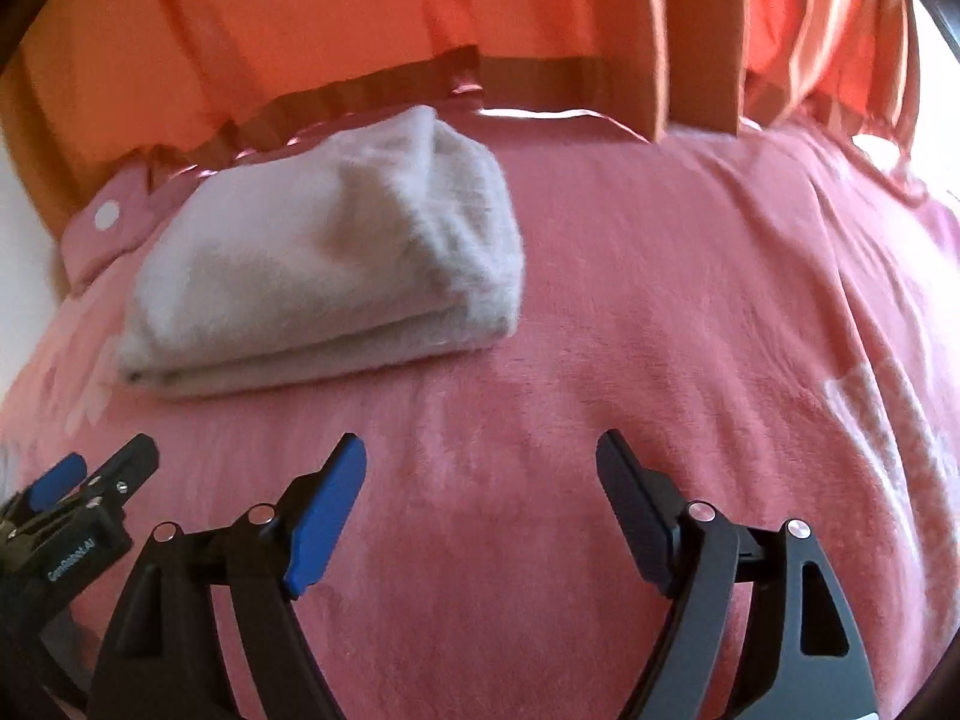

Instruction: Fold small clothes

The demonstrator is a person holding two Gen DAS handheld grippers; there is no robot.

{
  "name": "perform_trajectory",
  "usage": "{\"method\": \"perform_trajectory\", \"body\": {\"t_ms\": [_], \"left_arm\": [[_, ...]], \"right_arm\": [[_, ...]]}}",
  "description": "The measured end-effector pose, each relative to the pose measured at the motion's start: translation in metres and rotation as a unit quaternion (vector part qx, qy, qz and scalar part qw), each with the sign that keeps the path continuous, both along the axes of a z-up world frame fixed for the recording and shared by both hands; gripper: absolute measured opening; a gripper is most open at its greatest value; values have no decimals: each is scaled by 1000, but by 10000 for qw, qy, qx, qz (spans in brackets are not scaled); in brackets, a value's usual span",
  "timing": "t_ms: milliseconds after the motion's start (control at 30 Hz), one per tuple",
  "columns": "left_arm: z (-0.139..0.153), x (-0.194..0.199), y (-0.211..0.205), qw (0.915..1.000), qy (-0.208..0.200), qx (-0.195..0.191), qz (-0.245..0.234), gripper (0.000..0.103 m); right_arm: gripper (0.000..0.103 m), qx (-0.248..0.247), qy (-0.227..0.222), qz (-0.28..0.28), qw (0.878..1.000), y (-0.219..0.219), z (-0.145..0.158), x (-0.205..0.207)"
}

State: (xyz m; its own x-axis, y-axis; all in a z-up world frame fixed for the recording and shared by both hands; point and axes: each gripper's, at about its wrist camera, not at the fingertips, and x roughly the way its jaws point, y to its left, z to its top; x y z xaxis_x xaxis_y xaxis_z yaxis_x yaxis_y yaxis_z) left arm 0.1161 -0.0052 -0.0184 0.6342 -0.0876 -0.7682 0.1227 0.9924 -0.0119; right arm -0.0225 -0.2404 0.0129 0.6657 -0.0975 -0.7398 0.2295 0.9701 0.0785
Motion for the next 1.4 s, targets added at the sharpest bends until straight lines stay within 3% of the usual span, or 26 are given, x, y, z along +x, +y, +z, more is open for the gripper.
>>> {"method": "perform_trajectory", "body": {"t_ms": [433, 1400], "left_arm": [[-11, -3, -5, 9998, -61, 167, 100, 95], [-15, -3, -13, 9987, -146, 435, 237, 95]], "right_arm": [[78, -301, 56, 298, 9991, 32, -15, -1], [78, -293, 127, 176, 9993, 32, -19, 2]]}}
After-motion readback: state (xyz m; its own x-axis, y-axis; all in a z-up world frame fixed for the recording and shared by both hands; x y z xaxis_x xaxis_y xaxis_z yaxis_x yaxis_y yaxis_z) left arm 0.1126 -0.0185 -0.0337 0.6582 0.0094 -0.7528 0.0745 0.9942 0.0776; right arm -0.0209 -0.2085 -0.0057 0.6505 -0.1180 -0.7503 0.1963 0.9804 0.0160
